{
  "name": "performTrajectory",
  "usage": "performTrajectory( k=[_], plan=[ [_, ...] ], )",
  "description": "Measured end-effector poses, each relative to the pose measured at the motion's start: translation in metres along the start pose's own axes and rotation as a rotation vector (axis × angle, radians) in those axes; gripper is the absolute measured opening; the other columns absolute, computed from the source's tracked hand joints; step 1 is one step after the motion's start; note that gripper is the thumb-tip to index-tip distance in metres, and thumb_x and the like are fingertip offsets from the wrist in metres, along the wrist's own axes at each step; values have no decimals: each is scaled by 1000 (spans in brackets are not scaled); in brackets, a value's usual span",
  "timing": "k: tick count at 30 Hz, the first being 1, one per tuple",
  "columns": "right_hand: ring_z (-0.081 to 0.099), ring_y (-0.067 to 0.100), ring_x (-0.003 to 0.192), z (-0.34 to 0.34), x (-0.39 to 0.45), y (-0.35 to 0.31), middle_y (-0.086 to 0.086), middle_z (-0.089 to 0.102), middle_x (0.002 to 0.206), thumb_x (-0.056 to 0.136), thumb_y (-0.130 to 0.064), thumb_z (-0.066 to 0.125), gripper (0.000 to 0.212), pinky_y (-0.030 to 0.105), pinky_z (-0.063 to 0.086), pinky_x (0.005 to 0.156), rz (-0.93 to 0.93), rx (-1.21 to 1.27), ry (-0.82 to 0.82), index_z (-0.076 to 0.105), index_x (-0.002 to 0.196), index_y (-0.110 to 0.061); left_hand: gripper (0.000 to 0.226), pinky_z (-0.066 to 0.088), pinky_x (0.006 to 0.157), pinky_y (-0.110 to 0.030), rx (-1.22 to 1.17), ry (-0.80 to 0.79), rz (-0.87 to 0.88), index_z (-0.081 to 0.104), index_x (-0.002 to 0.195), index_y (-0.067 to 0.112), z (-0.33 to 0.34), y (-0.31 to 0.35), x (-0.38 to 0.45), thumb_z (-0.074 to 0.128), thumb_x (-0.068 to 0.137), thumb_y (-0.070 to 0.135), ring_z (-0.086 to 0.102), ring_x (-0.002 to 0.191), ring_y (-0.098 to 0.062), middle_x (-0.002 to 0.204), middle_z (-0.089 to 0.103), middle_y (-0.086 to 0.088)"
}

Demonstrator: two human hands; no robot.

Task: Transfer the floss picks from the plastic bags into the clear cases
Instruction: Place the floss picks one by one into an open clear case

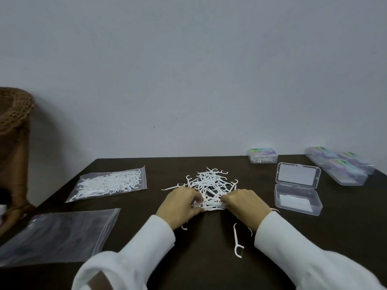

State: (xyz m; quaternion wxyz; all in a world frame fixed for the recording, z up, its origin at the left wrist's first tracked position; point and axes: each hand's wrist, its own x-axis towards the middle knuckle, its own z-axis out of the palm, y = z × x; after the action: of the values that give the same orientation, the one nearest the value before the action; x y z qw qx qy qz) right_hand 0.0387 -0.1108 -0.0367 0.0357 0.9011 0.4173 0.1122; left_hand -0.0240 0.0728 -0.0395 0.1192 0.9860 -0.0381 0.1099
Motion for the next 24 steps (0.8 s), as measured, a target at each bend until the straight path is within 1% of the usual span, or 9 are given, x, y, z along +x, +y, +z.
performTrajectory(
  k=[2, 4, 7, 10, 13, 15, 17, 20, 24],
  plan=[
    [54, 27, 107, 2, 0, 2, 3, 59, 112, 95, -13, 38, 22, 35, 41, 80, -18, 8, -1, 52, 113, -15, 29, 46, 90, -28, 77, -8, 31, 66, 116, 22, -1, 1, 1, 60, 90, 33, 60, 104, -15, 109, 68, 4],
    [52, 24, 111, 4, -2, 6, 1, 56, 116, 95, -13, 39, 24, 33, 41, 81, -7, 57, 12, 51, 116, -17, 26, 46, 90, -32, 167, -29, 83, 65, 116, 19, -1, 2, 0, 53, 95, 28, 60, 105, -20, 110, 68, -1],
    [50, 21, 116, 3, -4, 12, 0, 53, 123, 97, -16, 40, 28, 32, 43, 85, 9, 119, 73, 48, 124, -19, 25, 47, 84, -38, 301, -38, 142, 62, 109, 16, 4, 0, -3, 41, 98, 24, 60, 100, -27, 105, 67, -4],
    [49, 19, 118, -2, -6, 17, -1, 54, 125, 99, -24, 39, 30, 29, 42, 90, 57, 257, 108, 51, 126, -18, 24, 48, 83, -39, 306, -11, 123, 62, 110, 16, 7, -6, -5, 43, 96, 18, 61, 98, -28, 104, 68, -4],
    [59, 23, 102, -5, -5, 25, 6, 64, 106, 94, -17, 51, 23, 28, 41, 83, 78, 454, 211, 62, 113, -11, 25, 51, 85, -38, 203, 92, 122, 66, 113, 16, 5, -10, -5, 51, 93, 11, 65, 99, -26, 104, 71, -4],
    [61, 20, 87, -8, -7, 28, 4, 65, 91, 90, -11, 58, 18, 21, 42, 76, 122, 568, 248, 66, 105, -8, 25, 50, 90, -32, 104, 175, 96, 68, 115, 19, 1, -8, -5, 54, 95, 16, 66, 100, -19, 106, 71, 0],
    [64, 19, 82, -9, -8, 31, 6, 68, 87, 86, -7, 62, 16, 22, 49, 75, 180, 671, 275, 68, 101, -9, 23, 50, 91, -25, -51, 259, 38, 69, 113, 20, -4, -6, -7, 58, 93, 23, 66, 97, -11, 106, 72, 4],
    [67, 15, 79, -12, -13, 36, 5, 70, 87, 82, -8, 67, 17, 20, 53, 73, 264, 790, 320, 69, 99, -14, 18, 52, 81, -15, -320, 345, -68, 74, 103, 18, -13, -1, -5, 69, 86, 19, 66, 81, 2, 92, 73, 6],
    [67, 15, 81, -19, -22, 50, 3, 71, 86, 80, -12, 70, 18, 27, 54, 79, 338, 845, 356, 70, 98, -17, 13, 53, 73, -10, -528, 377, -119, 76, 93, 16, -21, 11, 2, 74, 80, 13, 66, 74, 6, 81, 72, 9]
  ],
)
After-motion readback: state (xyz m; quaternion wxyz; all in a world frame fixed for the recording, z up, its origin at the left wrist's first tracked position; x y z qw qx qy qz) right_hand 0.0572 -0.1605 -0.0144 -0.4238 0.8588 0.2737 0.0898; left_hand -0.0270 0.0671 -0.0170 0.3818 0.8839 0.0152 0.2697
